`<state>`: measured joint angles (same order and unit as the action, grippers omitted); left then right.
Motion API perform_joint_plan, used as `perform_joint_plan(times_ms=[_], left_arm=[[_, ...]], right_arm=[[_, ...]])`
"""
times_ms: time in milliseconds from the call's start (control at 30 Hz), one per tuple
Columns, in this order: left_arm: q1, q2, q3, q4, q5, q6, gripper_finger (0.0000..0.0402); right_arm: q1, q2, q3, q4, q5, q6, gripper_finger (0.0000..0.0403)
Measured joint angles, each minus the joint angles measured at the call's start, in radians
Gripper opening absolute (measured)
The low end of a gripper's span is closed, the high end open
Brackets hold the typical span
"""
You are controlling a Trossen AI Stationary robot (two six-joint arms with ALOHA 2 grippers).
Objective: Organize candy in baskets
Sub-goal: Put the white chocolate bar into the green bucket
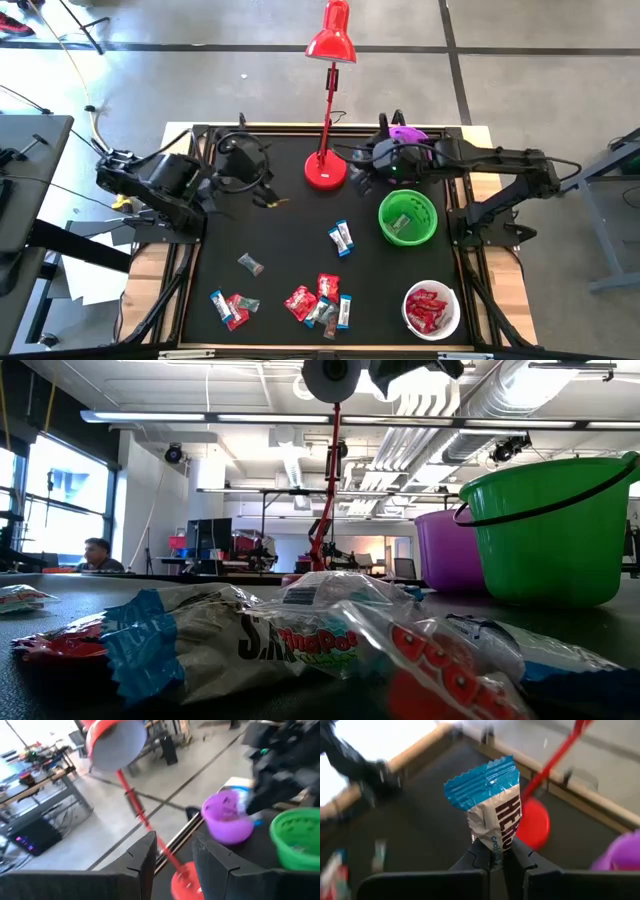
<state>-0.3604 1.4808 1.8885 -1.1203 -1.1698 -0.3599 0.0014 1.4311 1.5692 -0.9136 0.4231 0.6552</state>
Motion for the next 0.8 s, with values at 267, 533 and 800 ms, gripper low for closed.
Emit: perform_joint_plan(times_ms=[267, 533, 800], left_arm=[[0.055, -0.043, 0.0, -0.248, -0.022, -0.125, 0.0108], [0.226, -0.053, 0.0, -0.256, -0.11, 0.002, 0.0108], [0.444, -0.06, 0.0, -0.153, -0.138, 0.095, 0.0108]], right_arm=[[-0.114, 0.0, 0.0, -0.317, -0.094, 0.045, 0.0012], [-0.296, 0.0, 0.0, -0.361, -0.093, -0.086, 0.0012], [-0.472, 0.0, 0.0, -0.322, -0.134, -0.176, 0.0012]])
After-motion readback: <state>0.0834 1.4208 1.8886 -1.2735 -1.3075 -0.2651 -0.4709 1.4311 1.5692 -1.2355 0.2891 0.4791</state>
